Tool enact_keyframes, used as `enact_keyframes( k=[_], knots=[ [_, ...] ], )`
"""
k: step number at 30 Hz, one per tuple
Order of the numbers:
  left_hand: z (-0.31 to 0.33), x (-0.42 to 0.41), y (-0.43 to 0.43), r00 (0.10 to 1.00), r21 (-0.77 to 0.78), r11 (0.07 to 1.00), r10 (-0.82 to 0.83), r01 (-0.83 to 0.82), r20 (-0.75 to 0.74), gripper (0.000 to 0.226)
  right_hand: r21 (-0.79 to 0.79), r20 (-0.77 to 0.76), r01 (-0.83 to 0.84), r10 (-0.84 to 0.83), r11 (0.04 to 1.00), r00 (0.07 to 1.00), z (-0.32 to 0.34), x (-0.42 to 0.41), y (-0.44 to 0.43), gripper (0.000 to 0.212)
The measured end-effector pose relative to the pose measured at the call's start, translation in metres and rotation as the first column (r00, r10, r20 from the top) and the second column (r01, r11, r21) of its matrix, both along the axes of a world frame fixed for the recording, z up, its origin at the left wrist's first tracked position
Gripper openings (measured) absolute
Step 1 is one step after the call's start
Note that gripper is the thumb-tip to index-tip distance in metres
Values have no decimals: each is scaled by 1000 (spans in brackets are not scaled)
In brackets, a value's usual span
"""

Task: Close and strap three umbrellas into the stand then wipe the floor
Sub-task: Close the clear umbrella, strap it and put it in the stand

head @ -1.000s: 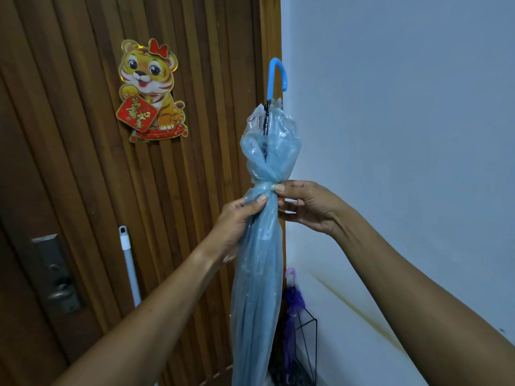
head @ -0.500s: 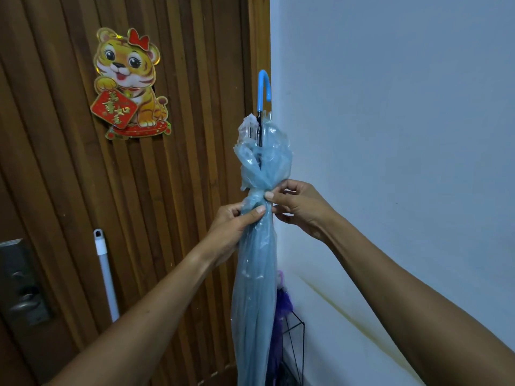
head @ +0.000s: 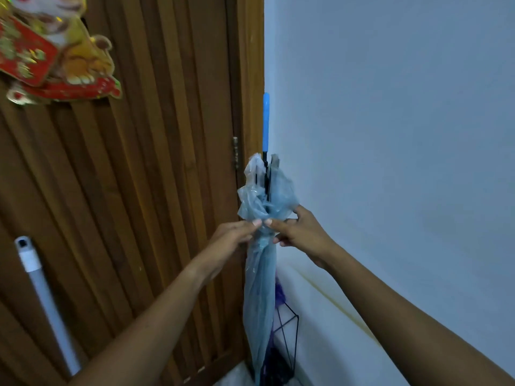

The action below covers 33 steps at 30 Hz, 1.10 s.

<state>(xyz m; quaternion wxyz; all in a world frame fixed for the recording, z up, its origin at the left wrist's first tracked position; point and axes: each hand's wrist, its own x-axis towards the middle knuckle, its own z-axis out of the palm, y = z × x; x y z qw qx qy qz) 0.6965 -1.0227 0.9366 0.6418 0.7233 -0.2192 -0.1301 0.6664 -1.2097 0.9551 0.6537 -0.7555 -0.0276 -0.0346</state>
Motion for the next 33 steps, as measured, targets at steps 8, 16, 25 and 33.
enact_keyframes(
  k=[8, 16, 25, 33],
  knots=[
    [-108, 158, -37, 974, -107, 989, 74, -99, -216, 11, 6, -134, 100, -98, 995, 986, -107, 152, -27, 36],
    [-265, 252, -57, 919, -29, 999, 24, -39, -393, 17, -87, -343, 175, -194, 981, 919, -253, 238, -44, 34],
    [-484, 269, -68, 871, 310, 950, 134, 22, -472, 13, -261, -535, 139, -263, 955, 803, -467, 254, -53, 31],
    [-574, 265, -97, 873, 396, 913, 113, 97, -474, 22, -369, -662, 144, -369, 918, 653, -563, 249, -57, 44]
  ],
)
